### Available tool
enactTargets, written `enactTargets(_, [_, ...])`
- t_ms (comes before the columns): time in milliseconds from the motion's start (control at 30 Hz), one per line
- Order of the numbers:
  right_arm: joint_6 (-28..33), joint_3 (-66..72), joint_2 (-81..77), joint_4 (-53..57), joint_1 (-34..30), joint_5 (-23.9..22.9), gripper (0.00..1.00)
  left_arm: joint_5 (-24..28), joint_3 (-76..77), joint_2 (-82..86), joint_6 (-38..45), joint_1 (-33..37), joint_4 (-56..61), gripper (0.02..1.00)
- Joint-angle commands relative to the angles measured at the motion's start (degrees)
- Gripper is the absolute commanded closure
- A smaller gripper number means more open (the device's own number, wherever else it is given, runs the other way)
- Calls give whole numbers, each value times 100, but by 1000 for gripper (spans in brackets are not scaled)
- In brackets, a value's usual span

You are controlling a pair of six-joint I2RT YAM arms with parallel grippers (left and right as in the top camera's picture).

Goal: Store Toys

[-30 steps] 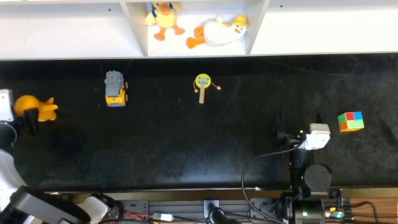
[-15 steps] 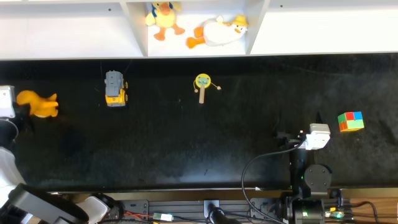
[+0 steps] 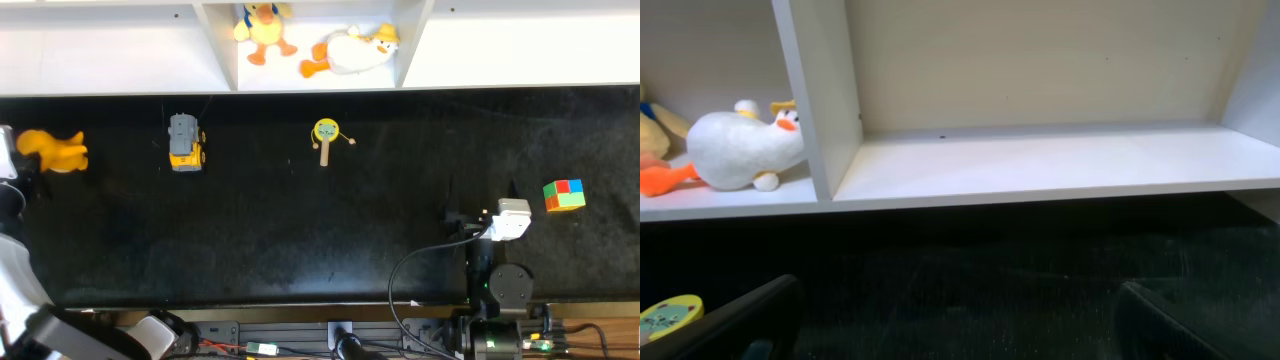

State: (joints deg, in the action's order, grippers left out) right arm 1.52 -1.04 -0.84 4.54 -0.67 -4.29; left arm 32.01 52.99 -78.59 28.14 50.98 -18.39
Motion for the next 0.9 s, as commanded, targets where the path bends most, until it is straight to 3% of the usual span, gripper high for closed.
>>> enactTargets(33, [-28,76,63,-33,-4,24,7,140,184,452,-859,-35,236,980])
enactTargets(233, [-28,76,63,-31,-4,24,5,131,184,507,-1591,-396,1051,980])
enactTargets(367, [-26,76,63,-31,-4,24,7,-269,184,496,-2083,-780,1473,980])
enactTargets(567, [-28,76,63,-31,-4,24,5,-643,184,282,-2411,-1207,2026,980])
enactTargets(900, [-26,76,63,-31,-4,24,5,-811,317,-179,-2566,-1244,2457,980])
